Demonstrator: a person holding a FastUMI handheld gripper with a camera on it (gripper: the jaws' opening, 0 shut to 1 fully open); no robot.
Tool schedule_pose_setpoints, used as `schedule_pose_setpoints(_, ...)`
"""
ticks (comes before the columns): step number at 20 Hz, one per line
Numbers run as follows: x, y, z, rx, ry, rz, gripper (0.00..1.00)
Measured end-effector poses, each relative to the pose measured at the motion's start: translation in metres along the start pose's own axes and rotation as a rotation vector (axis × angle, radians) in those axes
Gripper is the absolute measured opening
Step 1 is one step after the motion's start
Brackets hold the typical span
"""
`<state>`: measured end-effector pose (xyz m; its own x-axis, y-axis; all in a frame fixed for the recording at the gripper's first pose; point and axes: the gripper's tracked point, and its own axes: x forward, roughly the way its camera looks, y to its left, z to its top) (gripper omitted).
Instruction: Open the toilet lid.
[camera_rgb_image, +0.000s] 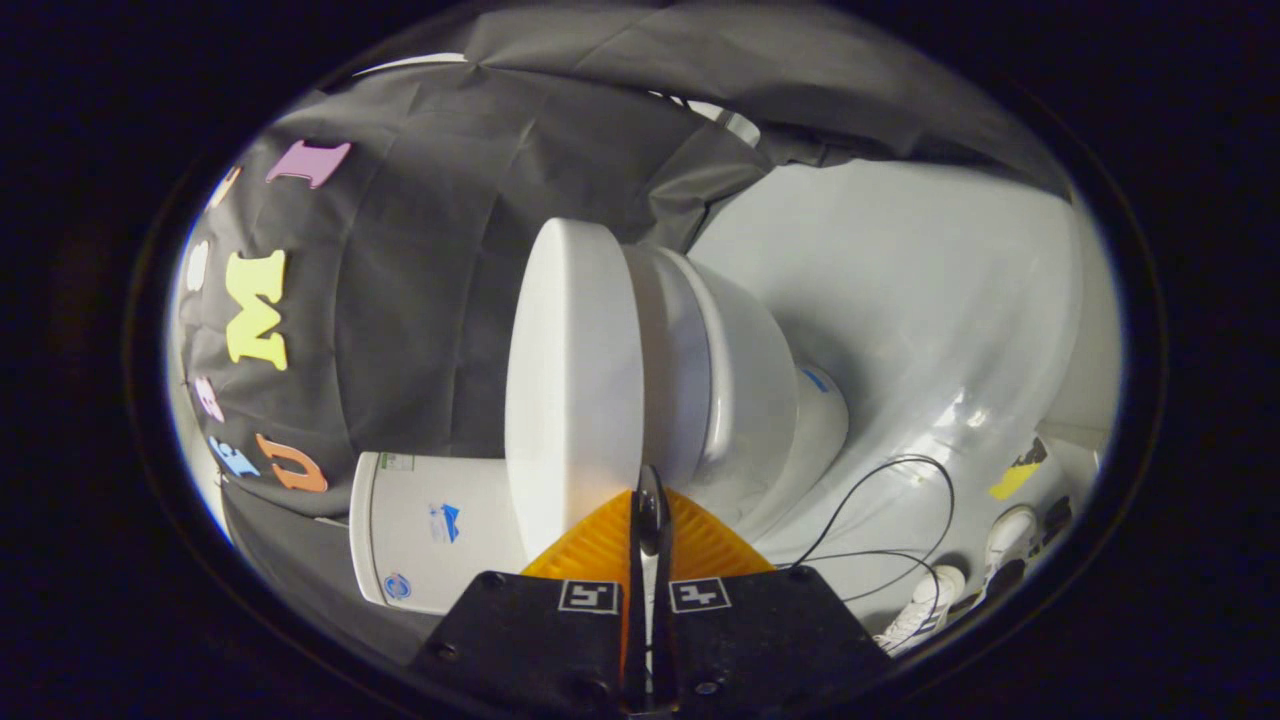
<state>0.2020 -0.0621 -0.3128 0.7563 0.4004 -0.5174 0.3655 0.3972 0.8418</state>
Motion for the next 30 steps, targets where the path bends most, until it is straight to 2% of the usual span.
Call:
schedule_pose_setpoints(20,-0.035,0.074,-0.002,-0.244,-0.106,0.049,0.04)
schedule_pose_setpoints(26,-0.042,0.098,-0.007,-0.346,-0.149,0.022,0.04)
schedule_pose_setpoints(30,-0.046,0.111,-0.012,-0.356,-0.169,0.01,0.04)
